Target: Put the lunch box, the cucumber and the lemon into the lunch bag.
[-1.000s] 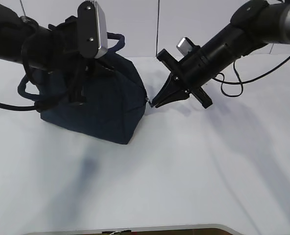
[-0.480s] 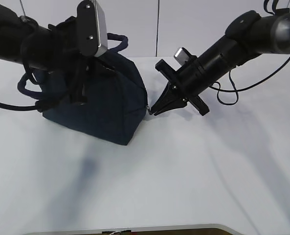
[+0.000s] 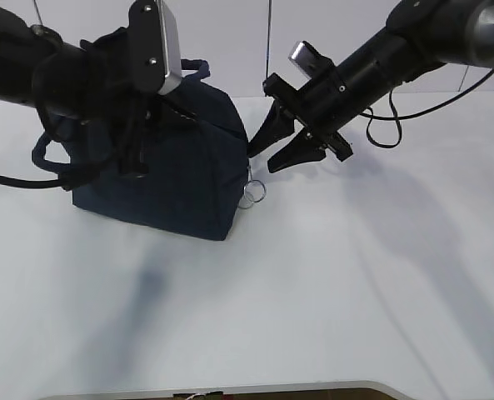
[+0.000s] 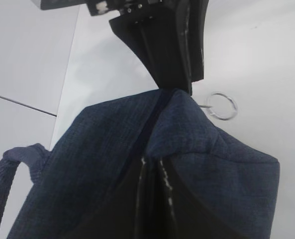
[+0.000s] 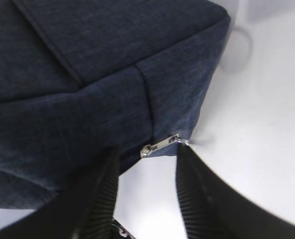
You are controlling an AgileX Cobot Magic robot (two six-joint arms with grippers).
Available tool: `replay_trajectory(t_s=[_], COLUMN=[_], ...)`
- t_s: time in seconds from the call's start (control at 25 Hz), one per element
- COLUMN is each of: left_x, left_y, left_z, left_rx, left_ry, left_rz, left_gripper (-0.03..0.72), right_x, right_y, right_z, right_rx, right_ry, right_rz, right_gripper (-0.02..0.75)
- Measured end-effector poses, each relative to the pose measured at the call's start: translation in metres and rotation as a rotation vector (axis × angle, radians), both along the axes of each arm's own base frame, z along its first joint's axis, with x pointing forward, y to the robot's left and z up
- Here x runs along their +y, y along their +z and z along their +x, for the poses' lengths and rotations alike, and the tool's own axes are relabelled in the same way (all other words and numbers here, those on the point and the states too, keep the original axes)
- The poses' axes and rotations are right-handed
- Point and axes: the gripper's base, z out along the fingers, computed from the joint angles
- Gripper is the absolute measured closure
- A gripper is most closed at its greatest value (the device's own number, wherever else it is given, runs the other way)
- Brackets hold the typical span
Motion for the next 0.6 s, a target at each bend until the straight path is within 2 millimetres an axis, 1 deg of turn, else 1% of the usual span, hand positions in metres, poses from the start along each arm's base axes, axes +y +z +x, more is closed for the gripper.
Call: replay_trajectory(t_s=[0.08, 0.16, 0.28, 0.44, 0.52, 0.6], left_x=[0.000, 0.000, 0.000, 0.000, 0.000, 0.000], left_y=[0.000, 0.000, 0.000, 0.000, 0.000, 0.000], left_z=[0.000, 0.000, 0.000, 0.000, 0.000, 0.000], left_rx=[0.001, 0.001, 0.001, 0.001, 0.003, 0.003], left_ry=[-0.001, -0.001, -0.002, -0.002, -0.002, -0.002], left_rz=[0.000, 0.000, 0.000, 0.000, -0.002, -0.002], left_gripper=[0.693, 0.693, 0.693, 0.692, 0.692, 0.692], right_x=[-0.001, -0.002, -0.006, -0.007, -0.003, 0.003], right_y=[0.000, 0.003, 0.021, 0.045, 0.054, 0.058], right_z=[0.000, -0.001, -0.006, -0.016, -0.020, -0.024], right_rx=[-0.023, -0.060, -0.177, -0.397, -0.500, -0.581], right_ry=[0.023, 0.053, 0.135, 0.332, 0.439, 0.538], right_rz=[-0.018, -0.036, -0.086, -0.176, -0.204, -0.226], right_gripper=[0.361, 0.348, 0.341, 0.340, 0.340, 0.340])
